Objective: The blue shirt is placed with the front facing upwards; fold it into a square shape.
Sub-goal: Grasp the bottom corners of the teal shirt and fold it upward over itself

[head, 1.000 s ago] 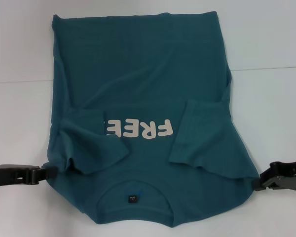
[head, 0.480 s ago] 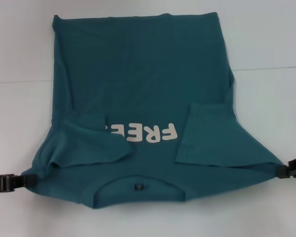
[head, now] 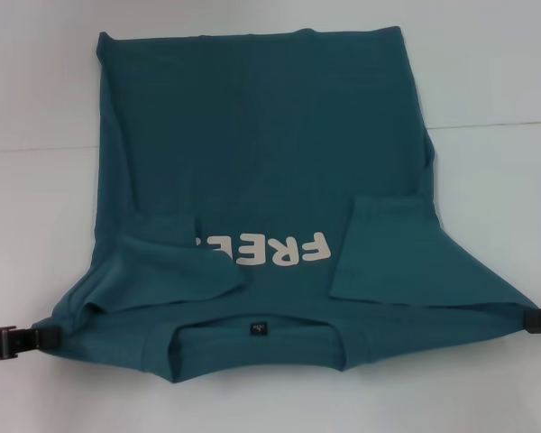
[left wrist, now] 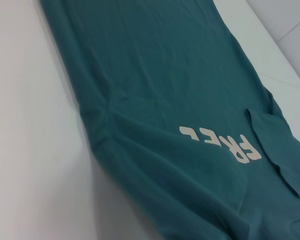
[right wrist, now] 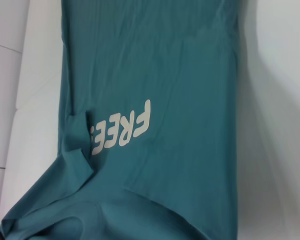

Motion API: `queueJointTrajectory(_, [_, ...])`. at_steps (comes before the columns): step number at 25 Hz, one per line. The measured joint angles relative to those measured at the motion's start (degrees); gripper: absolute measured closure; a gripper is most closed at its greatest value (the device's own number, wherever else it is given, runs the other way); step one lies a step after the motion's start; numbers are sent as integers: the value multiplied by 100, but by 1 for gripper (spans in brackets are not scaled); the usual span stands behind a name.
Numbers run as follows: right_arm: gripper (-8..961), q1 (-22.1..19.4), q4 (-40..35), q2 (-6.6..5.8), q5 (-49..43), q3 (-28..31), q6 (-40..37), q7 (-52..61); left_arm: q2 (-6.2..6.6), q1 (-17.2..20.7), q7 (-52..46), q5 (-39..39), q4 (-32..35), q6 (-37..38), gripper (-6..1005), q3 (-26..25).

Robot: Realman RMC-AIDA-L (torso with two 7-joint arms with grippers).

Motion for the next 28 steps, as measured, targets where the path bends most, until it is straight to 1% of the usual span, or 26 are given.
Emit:
queueJointTrajectory(6, [927,-58,0,18,0,176,-333,-88,0,9,42,-24,1,320,914,-257])
queueJointTrajectory(10, [927,-132,-3,21,0,326,-565,-103,-55,20,139,-59,-34,711,913,-613])
queueJointTrajectory(15, [927,-271,-8,6,5,480,-714,-150,-124,58,212,-62,-87,974,911,-853])
queueJointTrajectory(21, [927,-349,-124,-56,9,657,-871,-168,-240,209,223,-147,-160,1137,910,-881])
queueJointTrajectory(23, [927,-352,-245,-76,10,740,-934,-141,-258,300,224,-300,-153,1183,909,-844])
queueJointTrajectory(28, [927,-311,-326,-179,34,1069,-1147,-106,-270,495,217,-674,-125,1368,908,-812])
